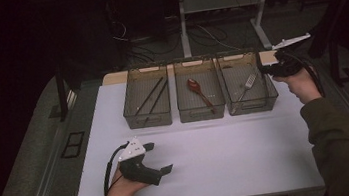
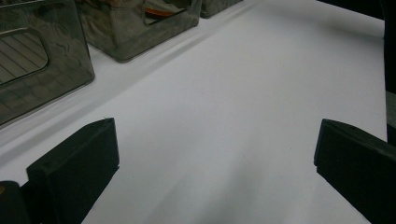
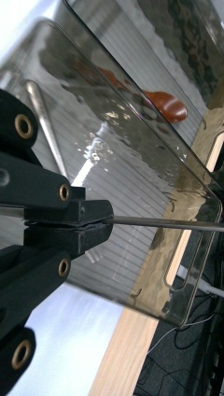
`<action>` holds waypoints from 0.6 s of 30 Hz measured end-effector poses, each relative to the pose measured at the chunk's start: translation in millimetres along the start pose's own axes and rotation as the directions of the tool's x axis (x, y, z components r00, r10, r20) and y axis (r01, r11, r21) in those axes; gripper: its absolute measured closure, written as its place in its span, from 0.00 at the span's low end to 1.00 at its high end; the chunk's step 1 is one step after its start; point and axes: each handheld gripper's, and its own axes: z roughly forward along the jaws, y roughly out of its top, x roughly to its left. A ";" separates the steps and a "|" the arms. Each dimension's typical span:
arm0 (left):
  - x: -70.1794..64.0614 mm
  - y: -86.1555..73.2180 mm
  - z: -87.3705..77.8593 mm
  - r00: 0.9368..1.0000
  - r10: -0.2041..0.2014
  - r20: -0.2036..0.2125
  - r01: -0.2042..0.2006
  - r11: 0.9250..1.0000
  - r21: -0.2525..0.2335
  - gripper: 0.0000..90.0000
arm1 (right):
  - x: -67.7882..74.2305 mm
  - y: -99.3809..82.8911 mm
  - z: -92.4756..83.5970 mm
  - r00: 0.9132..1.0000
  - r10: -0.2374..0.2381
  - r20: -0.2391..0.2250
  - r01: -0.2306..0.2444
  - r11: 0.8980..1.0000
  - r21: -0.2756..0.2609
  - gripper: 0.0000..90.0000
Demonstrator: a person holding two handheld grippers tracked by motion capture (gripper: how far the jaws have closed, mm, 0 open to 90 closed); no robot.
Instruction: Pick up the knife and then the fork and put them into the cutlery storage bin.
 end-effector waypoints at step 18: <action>-0.8 -0.2 0.9 1.000 0.006 0.010 -0.006 1.000 0.009 0.00 | 18.3 14.1 63.0 0.998 -0.040 0.048 0.034 0.992 0.123 0.92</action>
